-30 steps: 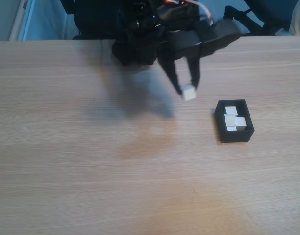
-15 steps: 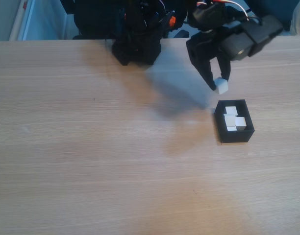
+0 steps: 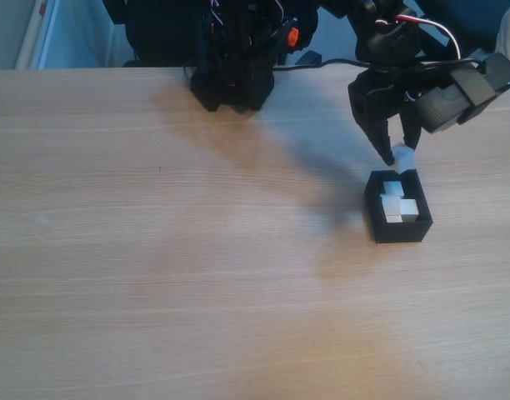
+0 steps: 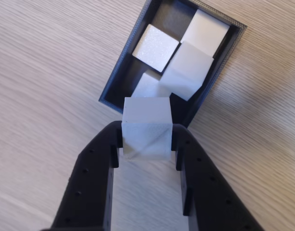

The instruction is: Pick blocks and place them in the box.

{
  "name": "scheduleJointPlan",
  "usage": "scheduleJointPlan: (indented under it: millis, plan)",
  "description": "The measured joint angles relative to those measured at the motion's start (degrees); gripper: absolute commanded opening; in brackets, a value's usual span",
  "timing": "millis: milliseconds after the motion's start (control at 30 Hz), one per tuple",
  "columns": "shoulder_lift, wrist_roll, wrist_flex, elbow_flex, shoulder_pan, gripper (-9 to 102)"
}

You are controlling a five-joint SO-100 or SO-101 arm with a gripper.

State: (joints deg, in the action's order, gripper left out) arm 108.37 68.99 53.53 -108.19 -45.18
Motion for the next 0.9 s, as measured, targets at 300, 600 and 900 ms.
scheduleJointPlan:
  millis: [300,600,900]
  plan:
    - [-1.6,0.9,-0.6,0.4,-0.7,11]
    - [4.0,2.0,3.8,-2.5,-0.4,0]
    - [29.4,11.6,6.5,-26.0,4.5,0]
